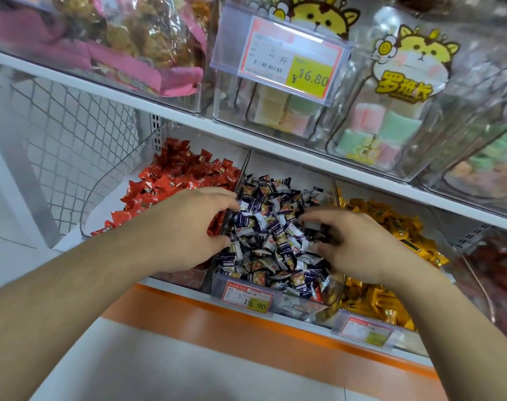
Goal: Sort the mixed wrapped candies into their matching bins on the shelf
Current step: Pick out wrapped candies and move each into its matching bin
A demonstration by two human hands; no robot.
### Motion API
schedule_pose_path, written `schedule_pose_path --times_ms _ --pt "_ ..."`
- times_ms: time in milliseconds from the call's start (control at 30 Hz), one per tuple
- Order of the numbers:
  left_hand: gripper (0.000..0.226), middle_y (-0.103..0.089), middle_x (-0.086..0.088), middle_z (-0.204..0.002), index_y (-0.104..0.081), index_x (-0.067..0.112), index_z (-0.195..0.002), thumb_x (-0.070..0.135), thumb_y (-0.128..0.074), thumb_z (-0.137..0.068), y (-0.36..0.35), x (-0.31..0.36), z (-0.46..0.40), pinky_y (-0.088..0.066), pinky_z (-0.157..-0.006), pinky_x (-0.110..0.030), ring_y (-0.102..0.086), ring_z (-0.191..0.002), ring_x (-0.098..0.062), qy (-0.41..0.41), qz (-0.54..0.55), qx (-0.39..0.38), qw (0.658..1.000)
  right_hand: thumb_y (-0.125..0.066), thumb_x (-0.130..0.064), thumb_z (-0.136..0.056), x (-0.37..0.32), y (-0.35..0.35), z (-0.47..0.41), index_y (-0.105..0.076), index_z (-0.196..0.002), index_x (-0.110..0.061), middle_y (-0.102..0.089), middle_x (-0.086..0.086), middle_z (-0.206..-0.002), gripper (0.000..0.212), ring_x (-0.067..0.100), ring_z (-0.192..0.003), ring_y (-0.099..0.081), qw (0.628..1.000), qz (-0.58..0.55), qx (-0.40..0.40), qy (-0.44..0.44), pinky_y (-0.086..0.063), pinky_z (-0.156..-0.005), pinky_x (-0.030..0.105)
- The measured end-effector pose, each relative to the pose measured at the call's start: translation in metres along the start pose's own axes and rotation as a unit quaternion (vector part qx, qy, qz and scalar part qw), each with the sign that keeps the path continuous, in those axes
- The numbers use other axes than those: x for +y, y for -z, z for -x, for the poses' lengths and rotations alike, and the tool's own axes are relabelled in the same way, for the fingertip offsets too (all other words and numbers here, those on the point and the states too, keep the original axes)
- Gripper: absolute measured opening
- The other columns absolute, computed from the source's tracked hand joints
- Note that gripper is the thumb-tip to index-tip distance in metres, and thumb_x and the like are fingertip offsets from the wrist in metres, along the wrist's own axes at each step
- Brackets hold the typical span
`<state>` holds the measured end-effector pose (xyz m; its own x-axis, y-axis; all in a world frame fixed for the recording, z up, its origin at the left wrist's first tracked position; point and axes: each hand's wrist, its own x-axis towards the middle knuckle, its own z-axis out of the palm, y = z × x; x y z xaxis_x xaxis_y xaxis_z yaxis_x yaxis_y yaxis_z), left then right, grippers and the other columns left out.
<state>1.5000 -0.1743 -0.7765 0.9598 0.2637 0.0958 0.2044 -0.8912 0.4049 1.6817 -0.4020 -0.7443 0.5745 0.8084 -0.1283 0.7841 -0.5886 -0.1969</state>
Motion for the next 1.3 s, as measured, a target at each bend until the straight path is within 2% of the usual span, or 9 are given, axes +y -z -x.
schedule_pose_path --times_ms 100,167,267,433,533,900,1133,1233,1300 --pt "0.06 -0.028 0.018 -0.161 -0.044 0.037 -0.151 0.039 -0.068 -0.096 -0.006 0.008 -0.002 -0.013 -0.12 -0.024 -0.02 -0.151 -0.006 -0.022 -0.028 0.025 0.999 -0.072 -0.027 -0.095 0.01 0.002 0.006 -0.048 -0.151 -0.034 -0.035 -0.013 -0.163 0.061 0.011 -0.155 -0.02 0.999 0.022 0.016 -0.017 -0.022 -0.121 0.027" --pt "0.058 -0.025 0.013 -0.163 -0.045 0.036 -0.15 0.039 -0.067 -0.096 -0.012 0.021 -0.007 -0.016 -0.126 -0.038 -0.014 -0.154 -0.01 -0.059 -0.041 0.038 0.997 -0.072 -0.028 -0.095 0.012 0.003 0.013 -0.046 -0.151 -0.036 -0.036 -0.012 -0.163 0.062 0.014 -0.153 -0.026 0.999 -0.014 0.019 -0.037 -0.024 -0.119 0.026" --pt "0.052 -0.022 0.019 -0.163 -0.046 0.04 -0.149 0.039 -0.063 -0.099 -0.027 0.053 -0.02 -0.03 -0.12 -0.033 -0.033 -0.146 -0.007 -0.1 0.018 0.003 0.995 -0.07 -0.032 -0.097 0.015 0.002 0.029 -0.043 -0.152 -0.041 -0.038 -0.013 -0.16 0.062 0.017 -0.148 -0.036 0.994 -0.078 0.019 -0.072 -0.031 -0.115 0.029" --pt "0.055 -0.03 0.013 -0.161 -0.053 0.04 -0.146 0.045 -0.071 -0.094 -0.074 0.096 -0.049 -0.035 -0.119 -0.041 -0.034 -0.145 -0.014 -0.128 0.044 -0.109 0.985 -0.068 -0.034 -0.098 0.024 -0.008 0.047 -0.033 -0.158 -0.037 -0.015 -0.024 -0.168 0.07 0.003 -0.156 0.001 0.998 -0.042 -0.003 -0.054 0.006 -0.128 0.041" --pt "0.055 -0.033 0.013 -0.162 -0.058 0.038 -0.141 0.048 -0.076 -0.09 -0.093 0.104 -0.06 -0.028 -0.12 -0.036 -0.034 -0.147 -0.017 -0.108 0.014 -0.112 0.988 -0.067 -0.037 -0.098 0.031 -0.01 0.049 -0.03 -0.159 -0.038 -0.011 -0.028 -0.167 0.071 0.002 -0.156 0.005 0.998 -0.043 -0.004 -0.042 0.009 -0.127 0.041" --pt "0.039 -0.065 0.009 -0.117 -0.075 0.024 -0.121 0.033 -0.084 -0.085 -0.095 0.07 -0.076 -0.055 -0.096 -0.039 -0.063 -0.106 -0.015 -0.104 0.019 0.002 0.994 -0.078 -0.038 -0.09 0.041 -0.008 0.038 -0.04 -0.155 -0.037 -0.022 -0.025 -0.165 0.076 0.002 -0.153 -0.015 0.996 -0.083 -0.011 -0.026 -0.016 -0.128 0.045" --pt "0.036 -0.063 0.007 -0.137 -0.074 0.032 -0.121 0.021 -0.076 -0.086 -0.077 0.056 -0.071 -0.037 -0.112 -0.048 -0.051 -0.129 -0.028 -0.039 -0.18 0.097 0.978 -0.079 -0.034 -0.088 0.039 -0.005 0.039 -0.041 -0.154 -0.037 -0.024 -0.026 -0.164 0.076 0.003 -0.153 -0.018 0.995 -0.095 -0.01 -0.031 -0.018 -0.127 0.045" --pt "0.041 -0.054 0.01 -0.147 -0.068 0.035 -0.13 0.027 -0.074 -0.091 -0.082 0.065 -0.064 -0.026 -0.121 -0.052 -0.039 -0.142 -0.023 -0.1 -0.132 0.098 0.981 -0.08 -0.034 -0.087 0.037 -0.005 0.038 -0.041 -0.153 -0.039 -0.025 -0.026 -0.163 0.077 0.005 -0.153 -0.019 0.995 -0.093 -0.009 -0.036 -0.019 -0.127 0.044" --pt "0.038 -0.058 0.014 -0.139 -0.065 0.036 -0.134 0.039 -0.069 -0.096 -0.081 0.076 -0.06 -0.036 -0.118 -0.044 -0.046 -0.133 -0.013 -0.145 -0.039 0.028 0.988 -0.081 -0.034 -0.086 0.037 -0.005 0.037 -0.041 -0.153 -0.039 -0.025 -0.026 -0.164 0.078 0.006 -0.153 -0.019 0.995 -0.09 -0.007 -0.039 -0.02 -0.127 0.045"
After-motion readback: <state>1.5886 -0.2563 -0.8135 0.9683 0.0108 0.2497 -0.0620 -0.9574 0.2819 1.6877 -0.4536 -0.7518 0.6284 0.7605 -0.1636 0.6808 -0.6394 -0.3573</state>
